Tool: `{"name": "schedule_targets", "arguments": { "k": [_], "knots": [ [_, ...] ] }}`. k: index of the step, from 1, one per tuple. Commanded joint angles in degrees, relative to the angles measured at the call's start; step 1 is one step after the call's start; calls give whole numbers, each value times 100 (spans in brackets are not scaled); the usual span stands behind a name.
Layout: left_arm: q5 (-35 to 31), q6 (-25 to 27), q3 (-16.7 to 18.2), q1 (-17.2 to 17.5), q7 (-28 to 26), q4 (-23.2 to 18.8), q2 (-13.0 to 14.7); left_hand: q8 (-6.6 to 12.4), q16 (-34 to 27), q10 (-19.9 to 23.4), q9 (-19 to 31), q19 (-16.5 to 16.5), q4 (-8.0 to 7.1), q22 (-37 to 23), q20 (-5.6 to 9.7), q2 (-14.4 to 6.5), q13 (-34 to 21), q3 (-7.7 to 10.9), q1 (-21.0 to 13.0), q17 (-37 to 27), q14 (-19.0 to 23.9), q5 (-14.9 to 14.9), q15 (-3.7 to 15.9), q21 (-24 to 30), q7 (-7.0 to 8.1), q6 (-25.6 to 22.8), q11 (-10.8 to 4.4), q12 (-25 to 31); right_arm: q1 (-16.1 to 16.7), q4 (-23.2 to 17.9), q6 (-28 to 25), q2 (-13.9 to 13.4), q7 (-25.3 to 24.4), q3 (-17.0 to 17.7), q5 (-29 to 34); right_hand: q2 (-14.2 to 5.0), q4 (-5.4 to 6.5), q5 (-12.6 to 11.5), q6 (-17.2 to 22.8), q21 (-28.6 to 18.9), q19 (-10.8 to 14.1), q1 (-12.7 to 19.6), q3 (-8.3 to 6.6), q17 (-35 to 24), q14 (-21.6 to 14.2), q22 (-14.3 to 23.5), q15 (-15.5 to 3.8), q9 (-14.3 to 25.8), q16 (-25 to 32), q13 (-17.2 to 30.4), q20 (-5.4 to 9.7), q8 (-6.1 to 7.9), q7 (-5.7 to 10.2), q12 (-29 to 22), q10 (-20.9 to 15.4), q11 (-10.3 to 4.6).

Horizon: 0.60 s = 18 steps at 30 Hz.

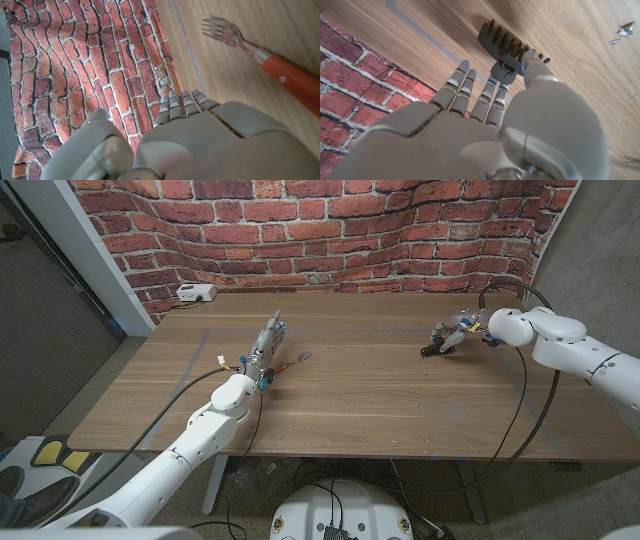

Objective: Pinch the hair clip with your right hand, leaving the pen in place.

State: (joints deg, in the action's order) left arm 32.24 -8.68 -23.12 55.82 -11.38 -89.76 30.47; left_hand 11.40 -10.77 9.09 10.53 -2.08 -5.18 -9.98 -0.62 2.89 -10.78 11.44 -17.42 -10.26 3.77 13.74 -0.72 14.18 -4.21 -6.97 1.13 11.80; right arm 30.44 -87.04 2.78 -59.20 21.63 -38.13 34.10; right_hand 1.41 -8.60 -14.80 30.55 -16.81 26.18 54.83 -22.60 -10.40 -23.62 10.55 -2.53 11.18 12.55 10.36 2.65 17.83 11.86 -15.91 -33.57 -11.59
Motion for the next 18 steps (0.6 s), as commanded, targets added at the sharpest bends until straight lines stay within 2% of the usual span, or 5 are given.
{"name": "schedule_targets", "arguments": {
  "k": [1, 18],
  "knots": [
    [11, 20, -27, -41, 48, 2, 2, 2, -1, 15, 10, 0, 10, -36, -25, -32, -21, -26, 13, -24, 3, -36, -9, -16, 18, -58, 2, 0, 146, -244, -30, -124, -193, 104, 48, -22, 11, 12, 92, -20, 78, 83, -14, 1, -84, 12, -213, 19, 21, 9, 97, 60, 6, -37, -89, -6],
    [19, -6, -26, -50, 87, 12, 12, -2, 1, 10, 11, -9, 9, -37, -47, -40, -22, -40, 9, -24, -2, -41, -11, -41, 27, -55, -7, -4, 453, -618, -142, -294, -483, 406, -54, -110, 0, 17, 226, -50, 198, 166, -70, 0, -251, 19, -282, 14, -11, 5, 120, 69, 8, -29, -233, -1]
  ]
}}
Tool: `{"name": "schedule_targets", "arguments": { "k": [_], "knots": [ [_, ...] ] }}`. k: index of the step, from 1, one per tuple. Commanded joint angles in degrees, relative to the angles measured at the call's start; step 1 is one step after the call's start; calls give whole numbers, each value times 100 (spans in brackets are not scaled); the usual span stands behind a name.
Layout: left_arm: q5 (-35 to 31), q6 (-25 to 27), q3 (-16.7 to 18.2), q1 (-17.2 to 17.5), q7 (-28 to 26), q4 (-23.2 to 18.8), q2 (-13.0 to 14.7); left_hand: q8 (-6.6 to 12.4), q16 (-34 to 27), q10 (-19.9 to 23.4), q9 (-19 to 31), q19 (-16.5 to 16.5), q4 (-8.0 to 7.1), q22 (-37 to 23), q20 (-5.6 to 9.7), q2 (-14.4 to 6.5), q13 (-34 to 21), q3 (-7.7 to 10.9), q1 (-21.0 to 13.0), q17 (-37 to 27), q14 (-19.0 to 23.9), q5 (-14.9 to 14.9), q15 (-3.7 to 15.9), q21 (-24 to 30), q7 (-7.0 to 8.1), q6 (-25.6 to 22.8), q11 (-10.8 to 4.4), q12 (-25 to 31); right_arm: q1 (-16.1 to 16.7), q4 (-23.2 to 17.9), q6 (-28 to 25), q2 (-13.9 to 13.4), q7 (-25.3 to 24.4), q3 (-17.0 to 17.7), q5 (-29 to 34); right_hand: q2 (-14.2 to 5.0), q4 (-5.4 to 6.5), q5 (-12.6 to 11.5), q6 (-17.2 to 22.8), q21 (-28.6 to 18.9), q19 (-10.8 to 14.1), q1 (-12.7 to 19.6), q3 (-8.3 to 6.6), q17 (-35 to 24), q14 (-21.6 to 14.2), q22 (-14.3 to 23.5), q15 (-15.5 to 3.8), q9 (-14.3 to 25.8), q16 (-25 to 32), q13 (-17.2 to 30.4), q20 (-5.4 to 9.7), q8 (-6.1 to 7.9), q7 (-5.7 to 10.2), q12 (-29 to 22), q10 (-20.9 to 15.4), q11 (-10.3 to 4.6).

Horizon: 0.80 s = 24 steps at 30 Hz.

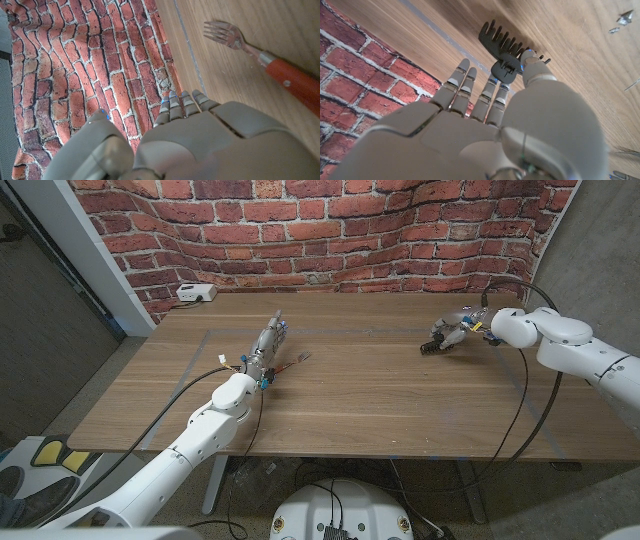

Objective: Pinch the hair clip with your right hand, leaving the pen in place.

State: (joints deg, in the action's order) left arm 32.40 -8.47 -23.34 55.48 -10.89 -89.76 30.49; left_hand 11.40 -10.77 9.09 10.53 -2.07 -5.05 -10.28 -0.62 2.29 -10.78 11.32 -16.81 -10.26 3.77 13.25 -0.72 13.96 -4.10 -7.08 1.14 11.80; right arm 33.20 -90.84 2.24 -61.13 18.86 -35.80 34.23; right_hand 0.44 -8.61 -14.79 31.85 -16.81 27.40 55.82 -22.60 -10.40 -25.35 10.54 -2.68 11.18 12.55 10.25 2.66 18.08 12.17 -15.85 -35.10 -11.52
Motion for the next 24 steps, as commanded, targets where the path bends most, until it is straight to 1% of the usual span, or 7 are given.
{"name": "schedule_targets", "arguments": {
  "k": [1, 16, 23, 24],
  "knots": [
    [2, -36, -6, -18, 44, 24, 6, -3, 2, 10, 11, -14, -4, -7, -46, 20, -22, -28, -51, -24, -4, 7, -11, -22, 17, -43, -13, -4, 192, -263, -98, -110, -218, 186, -68, -16, 2, 18, 100, -51, 81, 66, -71, 0, -89, 20, -271, 15, -11, 16, 125, 43, -19, -35, -88, -9],
    [29, -110, -26, -95, 147, 182, -47, -5, 1, 6, 12, -12, -5, -9, -52, 14, -22, -44, -54, -24, -3, 2, -2, -42, 25, -44, -8, -6, 500, -712, -252, -305, -443, 488, -147, -47, 3, 29, 164, -54, 105, 89, -89, -1, -152, 24, -295, 13, -34, 15, 134, 45, 2, -31, -161, -13],
    [46, -144, -37, -140, 199, 272, -80, -6, 1, 11, 12, -11, -6, -9, -53, 11, -23, -51, -54, -24, -5, 0, 0, -50, 35, -43, -14, -5, 560, -777, -257, -311, -497, 563, -198, -56, 25, 46, 231, -68, 153, 63, -80, -3, -241, 28, -338, 12, -36, 14, 147, 52, 11, -32, -235, -10],
    [45, -152, -39, -143, 203, 283, -83, -6, 0, 12, 12, -7, -6, -9, -53, 11, -23, -51, -54, -24, -3, 0, -2, -49, 36, -45, -20, -4, 567, -781, -260, -311, -505, 567, -196, -85, 45, 53, 245, -64, 148, 46, -82, -10, -247, 29, -347, 12, -42, 14, 153, 50, 15, -37, -270, 0]
  ]
}}
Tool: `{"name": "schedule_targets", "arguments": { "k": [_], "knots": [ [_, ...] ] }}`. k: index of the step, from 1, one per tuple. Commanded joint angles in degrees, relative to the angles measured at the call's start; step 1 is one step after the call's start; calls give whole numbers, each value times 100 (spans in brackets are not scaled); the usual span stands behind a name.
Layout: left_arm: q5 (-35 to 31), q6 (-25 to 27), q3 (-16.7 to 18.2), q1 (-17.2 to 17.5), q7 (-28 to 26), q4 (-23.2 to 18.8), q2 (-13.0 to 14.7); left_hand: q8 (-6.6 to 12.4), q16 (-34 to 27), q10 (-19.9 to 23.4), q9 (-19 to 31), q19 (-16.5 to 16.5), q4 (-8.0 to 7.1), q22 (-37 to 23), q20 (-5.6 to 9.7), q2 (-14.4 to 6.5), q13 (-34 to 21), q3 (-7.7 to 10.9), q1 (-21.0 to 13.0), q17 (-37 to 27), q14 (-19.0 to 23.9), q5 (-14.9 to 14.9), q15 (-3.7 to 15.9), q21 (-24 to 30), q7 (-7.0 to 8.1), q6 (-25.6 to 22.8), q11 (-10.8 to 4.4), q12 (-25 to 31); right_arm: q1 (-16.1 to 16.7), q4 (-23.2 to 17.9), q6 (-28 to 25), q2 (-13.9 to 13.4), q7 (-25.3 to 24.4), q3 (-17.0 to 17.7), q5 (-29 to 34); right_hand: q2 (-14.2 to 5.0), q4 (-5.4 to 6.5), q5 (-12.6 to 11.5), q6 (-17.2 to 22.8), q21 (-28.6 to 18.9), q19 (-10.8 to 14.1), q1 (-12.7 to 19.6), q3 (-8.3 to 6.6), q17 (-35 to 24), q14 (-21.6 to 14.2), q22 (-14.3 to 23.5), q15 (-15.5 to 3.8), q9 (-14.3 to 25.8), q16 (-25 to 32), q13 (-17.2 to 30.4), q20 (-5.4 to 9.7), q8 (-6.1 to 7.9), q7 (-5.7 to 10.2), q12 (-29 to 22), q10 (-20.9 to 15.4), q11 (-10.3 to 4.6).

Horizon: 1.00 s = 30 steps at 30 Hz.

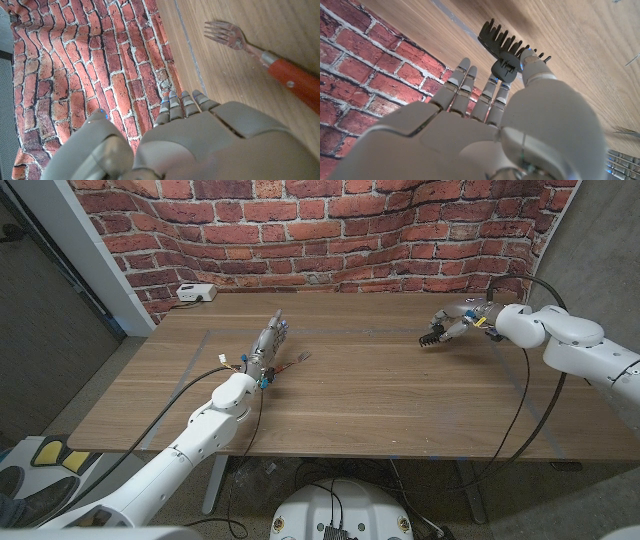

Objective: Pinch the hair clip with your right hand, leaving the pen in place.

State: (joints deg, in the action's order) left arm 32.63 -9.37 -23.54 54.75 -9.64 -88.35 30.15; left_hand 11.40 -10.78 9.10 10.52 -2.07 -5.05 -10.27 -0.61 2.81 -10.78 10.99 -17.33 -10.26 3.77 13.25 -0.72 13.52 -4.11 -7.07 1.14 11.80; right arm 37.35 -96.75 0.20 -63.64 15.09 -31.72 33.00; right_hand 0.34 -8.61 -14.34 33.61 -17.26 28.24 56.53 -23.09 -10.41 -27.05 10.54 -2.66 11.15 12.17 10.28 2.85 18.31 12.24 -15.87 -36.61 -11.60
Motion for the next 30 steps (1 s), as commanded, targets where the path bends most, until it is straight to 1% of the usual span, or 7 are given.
{"name": "schedule_targets", "arguments": {
  "k": [1, 7, 13, 20, 21, 27, 30],
  "knots": [
    [27, -66, -21, -74, 86, 153, -54, -6, 1, 9, 12, -7, -6, -11, -54, -41, -23, -20, -3, -24, -5, 0, -1, -6, 34, -45, -24, -5, 159, -195, -64, -57, -132, 167, -79, -87, 52, 13, 80, -17, 61, -30, -32, -12, -96, 30, -361, 15, 1, 11, 141, 28, 14, -35, -129, 6],
    [28, -59, -30, -94, 112, 174, -49, -6, 1, 7, 12, -6, -6, -11, -53, -43, -23, -24, -4, -24, -4, -2, 2, -12, 25, -48, -13, -7, 233, -194, -63, -53, -247, 220, -143, -123, 62, 57, 195, -40, 130, -33, 1, -23, -209, 36, -400, 15, 24, 10, 167, 50, 16, -42, -225, 8],
    [10, -31, -22, -104, 116, 113, -4, -7, 0, 7, 12, -9, -7, -12, -59, -46, -23, -31, -5, -24, -2, -3, 2, -21, 28, -46, -22, -7, 326, -230, -48, -78, -400, 282, -185, -167, 80, 114, 398, -60, 193, -50, 48, -34, -339, 42, -450, 15, 48, 10, 190, 102, 19, -61, -366, 11],
    [15, -8, -7, -91, 125, 50, 40, -8, 1, 10, 13, -10, -7, -12, -59, -49, -23, -36, -7, -24, -6, -4, 2, -28, 30, -46, -5, -6, 431, -287, -52, -107, -560, 360, -242, -205, 126, 168, 545, -82, 255, -126, 89, -29, -490, 51, -496, 13, 51, 9, 205, 122, 30, -78, -524, 9],
    [15, -8, -4, -84, 126, 39, 47, -7, 1, 8, 13, -9, -7, -12, -59, -50, -23, -38, -7, -24, -6, -5, 0, -30, 27, -47, -23, -7, 450, -297, -53, -111, -592, 372, -247, -210, 129, 173, 558, -81, 255, -132, 91, -28, -510, 51, -512, 13, 52, 9, 207, 123, 36, -79, -541, 8],
    [18, -9, 23, -32, 109, -41, 89, -8, 1, 10, 13, -8, -7, -12, -61, -51, -23, -42, -8, -24, -6, -6, 4, -34, 27, -46, -19, -6, 549, -336, -15, -138, -802, 439, -252, -281, 166, 234, 816, -117, 349, -203, 120, -13, -768, 63, -587, 10, 58, 7, 250, 163, 48, -113, -809, 18],
    [13, -27, 38, 2, 97, -79, 109, -8, 2, 11, 13, -8, -7, -13, -62, -52, -23, -45, -8, -24, -8, -6, 3, -38, 26, -48, -19, -6, 582, -379, -21, -155, -878, 460, -206, -315, 177, 262, 956, -140, 404, -235, 130, 1, -912, 71, -673, 8, 51, 6, 281, 181, 48, -125, -956, -1]
  ]
}}
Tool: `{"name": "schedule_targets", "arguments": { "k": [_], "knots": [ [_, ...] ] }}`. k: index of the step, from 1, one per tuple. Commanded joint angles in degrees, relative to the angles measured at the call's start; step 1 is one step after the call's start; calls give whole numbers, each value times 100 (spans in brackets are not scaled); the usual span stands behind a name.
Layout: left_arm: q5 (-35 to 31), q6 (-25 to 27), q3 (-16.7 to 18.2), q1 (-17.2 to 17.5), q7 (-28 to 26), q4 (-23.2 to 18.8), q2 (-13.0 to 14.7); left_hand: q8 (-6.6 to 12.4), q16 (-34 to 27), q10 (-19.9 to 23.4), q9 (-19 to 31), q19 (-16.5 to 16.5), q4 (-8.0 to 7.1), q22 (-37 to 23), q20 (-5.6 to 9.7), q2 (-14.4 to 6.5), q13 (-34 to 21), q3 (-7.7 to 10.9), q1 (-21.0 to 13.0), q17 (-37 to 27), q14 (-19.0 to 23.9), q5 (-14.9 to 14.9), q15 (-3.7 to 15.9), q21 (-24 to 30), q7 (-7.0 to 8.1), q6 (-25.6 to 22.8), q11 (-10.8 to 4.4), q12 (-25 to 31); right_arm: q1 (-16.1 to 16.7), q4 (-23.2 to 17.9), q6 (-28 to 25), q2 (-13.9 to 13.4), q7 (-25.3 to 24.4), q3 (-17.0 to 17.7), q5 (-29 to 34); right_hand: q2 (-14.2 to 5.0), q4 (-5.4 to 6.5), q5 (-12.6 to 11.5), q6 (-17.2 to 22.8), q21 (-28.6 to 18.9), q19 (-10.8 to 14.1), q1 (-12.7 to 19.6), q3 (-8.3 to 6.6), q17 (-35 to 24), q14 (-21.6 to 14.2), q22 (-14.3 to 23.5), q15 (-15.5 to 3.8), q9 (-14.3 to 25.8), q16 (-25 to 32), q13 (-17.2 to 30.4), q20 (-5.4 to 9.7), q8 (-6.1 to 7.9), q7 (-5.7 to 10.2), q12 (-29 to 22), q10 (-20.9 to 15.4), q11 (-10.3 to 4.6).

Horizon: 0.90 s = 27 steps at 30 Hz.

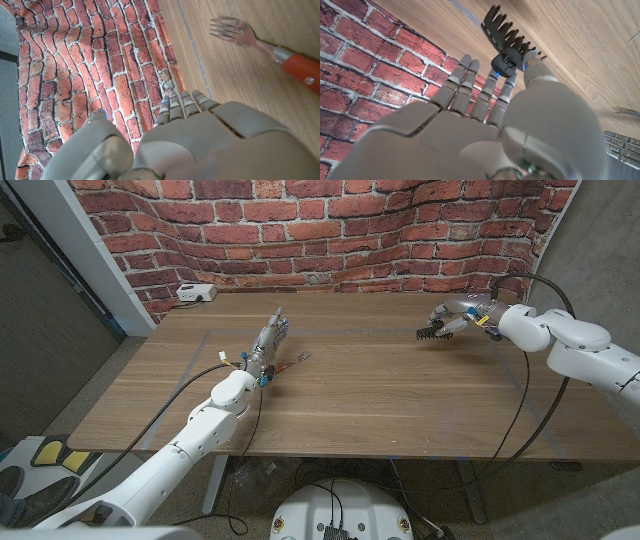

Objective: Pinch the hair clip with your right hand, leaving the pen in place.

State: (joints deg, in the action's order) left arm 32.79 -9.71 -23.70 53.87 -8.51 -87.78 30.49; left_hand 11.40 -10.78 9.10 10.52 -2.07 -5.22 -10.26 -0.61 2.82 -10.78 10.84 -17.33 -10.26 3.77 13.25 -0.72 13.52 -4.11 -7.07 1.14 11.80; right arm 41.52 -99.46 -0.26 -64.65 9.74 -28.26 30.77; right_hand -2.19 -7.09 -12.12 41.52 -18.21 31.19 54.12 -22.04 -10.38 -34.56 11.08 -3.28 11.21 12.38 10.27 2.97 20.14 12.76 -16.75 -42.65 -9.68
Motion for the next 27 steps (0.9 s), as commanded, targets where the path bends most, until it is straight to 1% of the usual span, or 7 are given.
{"name": "schedule_targets", "arguments": {
  "k": [1, 3, 5, 19, 23, 25, 27],
  "knots": [
    [2, 7, 59, 100, -17, -147, 80, -8, 1, 10, 13, -9, 9, -13, -61, -53, -23, -30, -8, -24, -6, -7, 2, -39, 27, -48, -12, -6, 174, -115, 22, -53, -368, 119, 31, -73, 30, 46, 191, -47, 115, -3, 25, 2, -196, 19, -634, 2, 27, 7, 282, -1, 1, -37, -382, -201],
    [-1, 0, 66, 118, -24, -162, 89, -7, 1, 6, 13, -8, 9, -14, -62, -53, -23, -32, -8, -24, -6, -7, 1, -41, 23, -51, -12, -8, 182, -119, 31, -52, -404, 125, 49, -113, 33, 58, 245, -58, 136, -13, 18, 13, -311, 26, -706, 2, 22, 5, 300, -8, 8, -33, -460, -210],
    [9, 2, 77, 140, -33, -181, 96, -8, 2, 9, 13, -12, 9, -14, -62, -53, -23, -33, -8, -24, -7, -7, 1, -43, 25, -49, -22, -7, 197, -130, 33, -53, -435, 139, 52, -129, 38, 65, 280, -70, 162, -26, 18, 19, -360, 29, -727, 2, 12, 4, 322, -11, 8, -29, -503, -211],
    [38, -7, 81, 189, -22, -163, 94, -10, 7, -5, 13, -29, 8, -15, -79, -60, -23, -49, -10, -24, -23, -10, -1, -66, 37, -47, -23, -12, 264, -122, 77, -18, -639, 170, 107, -153, -2, 82, 400, -130, 290, -9, -1, 41, -541, 40, -776, 0, -32, -1, 346, -29, 11, -12, -674, -206],
    [41, -19, 74, 186, -19, -143, 78, -10, 14, -18, 13, -33, 7, -15, -84, -62, -23, -54, -10, -24, -42, -11, 1, -71, 35, -49, -37, -17, 300, -123, 82, -17, -706, 196, 92, -152, -40, 87, 530, -145, 312, 19, -15, 52, -596, 46, -805, 3, -80, -1, 378, -14, 6, -7, -811, -212],
    [40, -23, 75, 190, -29, -140, 71, -10, 14, -21, 13, -37, 7, -15, -87, -63, -23, -56, -10, -24, -44, -12, 0, -75, 30, -49, -36, -18, 321, -123, 76, -17, -744, 211, 86, -168, -38, 88, 581, -150, 317, 14, -18, 49, -596, 48, -802, 5, -101, 1, 387, -7, 7, -9, -877, -215],
    [41, -25, 75, 193, -35, -138, 66, -12, 14, -28, 13, -40, 6, -16, -90, -64, -23, -58, -10, -24, -47, -12, -4, -78, 27, -45, -40, -21, 338, -117, 84, -20, -779, 226, 72, -182, -49, 95, 743, -157, 319, 11, -21, 50, -616, 51, -789, 15, -141, 7, 390, 24, 8, -25, -1077, -214]
  ]
}}
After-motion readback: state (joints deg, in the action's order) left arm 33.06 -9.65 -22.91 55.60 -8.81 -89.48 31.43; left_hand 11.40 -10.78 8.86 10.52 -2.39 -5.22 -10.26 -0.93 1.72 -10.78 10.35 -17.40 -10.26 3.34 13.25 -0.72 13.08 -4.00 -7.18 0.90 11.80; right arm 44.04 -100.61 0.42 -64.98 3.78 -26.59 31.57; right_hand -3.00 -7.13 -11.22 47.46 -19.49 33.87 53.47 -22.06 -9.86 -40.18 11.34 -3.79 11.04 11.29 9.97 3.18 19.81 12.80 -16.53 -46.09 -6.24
